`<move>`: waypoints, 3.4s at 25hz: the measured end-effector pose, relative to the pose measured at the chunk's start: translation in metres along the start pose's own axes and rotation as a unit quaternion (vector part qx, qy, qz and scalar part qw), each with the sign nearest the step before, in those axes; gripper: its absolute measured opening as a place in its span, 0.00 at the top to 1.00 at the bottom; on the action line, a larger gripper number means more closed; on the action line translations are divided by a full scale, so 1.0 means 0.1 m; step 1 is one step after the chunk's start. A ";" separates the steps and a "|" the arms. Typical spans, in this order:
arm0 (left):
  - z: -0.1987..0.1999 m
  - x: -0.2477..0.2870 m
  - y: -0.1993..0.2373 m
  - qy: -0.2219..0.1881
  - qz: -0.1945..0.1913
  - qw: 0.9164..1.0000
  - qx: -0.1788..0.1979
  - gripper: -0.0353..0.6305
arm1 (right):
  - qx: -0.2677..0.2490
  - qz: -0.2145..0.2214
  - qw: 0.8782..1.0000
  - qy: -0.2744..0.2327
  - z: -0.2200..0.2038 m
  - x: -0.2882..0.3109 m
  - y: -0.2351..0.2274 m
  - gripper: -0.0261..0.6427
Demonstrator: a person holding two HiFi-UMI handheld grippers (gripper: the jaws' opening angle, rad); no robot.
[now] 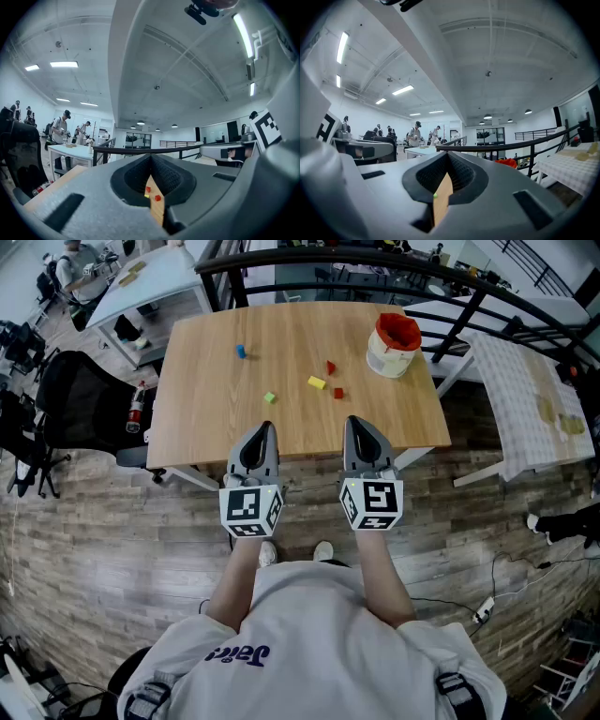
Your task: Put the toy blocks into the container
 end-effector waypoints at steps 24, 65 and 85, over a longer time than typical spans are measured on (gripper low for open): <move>-0.49 0.68 -0.20 0.048 -0.032 0.998 -0.025 0.94 | 0.039 0.039 0.994 0.090 -0.61 0.37 -0.29 0.94; -1.98 3.05 1.15 0.151 -0.212 0.962 -0.088 0.94 | -0.368 0.380 0.788 0.316 -2.45 2.82 -0.68 0.94; -2.77 2.82 0.95 0.205 -0.198 0.946 -0.155 0.94 | -0.464 0.457 0.665 0.365 -3.66 3.00 -0.60 0.64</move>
Point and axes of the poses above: the fingertips, and each gripper's own axes: x forward along the fingers, y to its left, z out of its top, the point moved 1 cm from there along -x, backward along the fingers, and after that the axes turned 15 degrees about -z, right-handed, at the moved point
